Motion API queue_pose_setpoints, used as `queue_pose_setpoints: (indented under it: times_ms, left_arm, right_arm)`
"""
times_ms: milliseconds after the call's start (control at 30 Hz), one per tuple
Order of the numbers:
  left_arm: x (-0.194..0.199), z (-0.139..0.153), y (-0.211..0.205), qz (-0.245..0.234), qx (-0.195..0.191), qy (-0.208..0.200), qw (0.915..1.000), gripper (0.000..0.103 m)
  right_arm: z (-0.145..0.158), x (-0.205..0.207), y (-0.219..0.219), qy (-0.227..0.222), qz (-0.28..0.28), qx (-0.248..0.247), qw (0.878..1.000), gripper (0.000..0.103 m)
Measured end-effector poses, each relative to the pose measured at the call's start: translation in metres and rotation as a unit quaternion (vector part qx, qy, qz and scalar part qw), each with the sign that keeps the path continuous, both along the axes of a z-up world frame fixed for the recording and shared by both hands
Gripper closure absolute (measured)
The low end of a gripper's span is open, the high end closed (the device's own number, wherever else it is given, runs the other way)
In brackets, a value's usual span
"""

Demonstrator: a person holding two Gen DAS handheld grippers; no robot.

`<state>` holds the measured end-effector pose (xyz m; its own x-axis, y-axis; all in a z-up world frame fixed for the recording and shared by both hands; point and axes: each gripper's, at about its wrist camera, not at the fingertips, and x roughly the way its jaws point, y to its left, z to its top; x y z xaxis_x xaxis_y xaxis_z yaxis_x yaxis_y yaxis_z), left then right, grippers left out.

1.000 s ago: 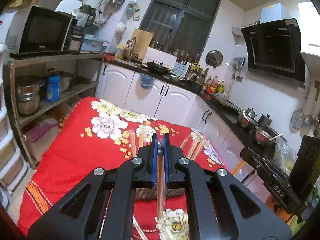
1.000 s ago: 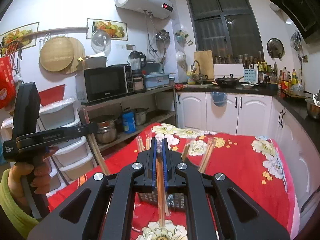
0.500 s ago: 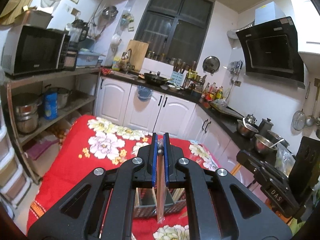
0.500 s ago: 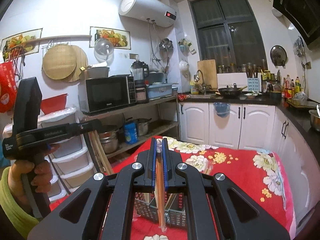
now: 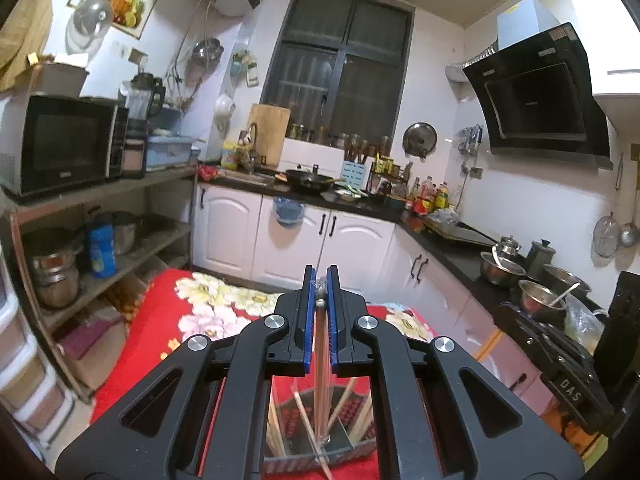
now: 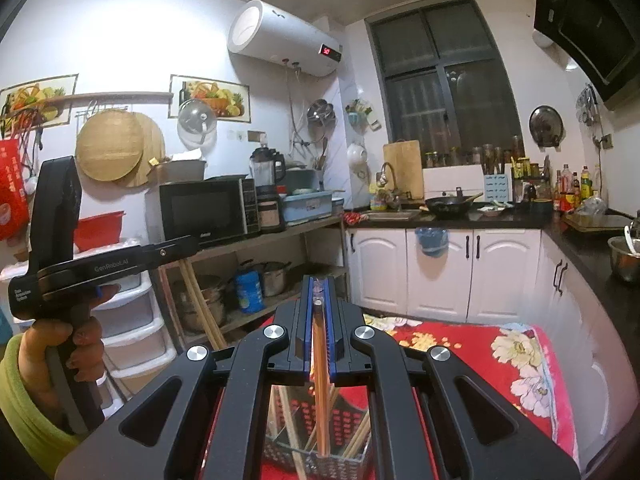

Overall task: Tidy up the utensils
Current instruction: 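Lower the held chopsticks with the right tool into the caddy slot, then open the right tool to release the chopsticks and lift away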

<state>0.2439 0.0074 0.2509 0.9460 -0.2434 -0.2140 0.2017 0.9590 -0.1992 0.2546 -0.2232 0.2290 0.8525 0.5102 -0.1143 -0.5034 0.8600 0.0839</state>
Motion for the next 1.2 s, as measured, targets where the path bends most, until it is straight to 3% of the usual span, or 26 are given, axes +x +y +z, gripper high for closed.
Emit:
queue_pose_setpoints:
  times_ms: [300, 1200]
  left_arm:
    - [0.016, -0.004, 0.002, 0.025, 0.018, -0.008, 0.9995, 0.102]
    - [0.048, -0.067, -0.002, 0.020, 0.024, 0.050, 0.9982, 0.102]
  right_arm:
    - [0.007, 0.016, -0.005, -0.018, -0.023, 0.004, 1.000, 0.098]
    - [-0.037, 0.057, 0.009, 0.026, -0.019, 0.018, 0.999, 0.098]
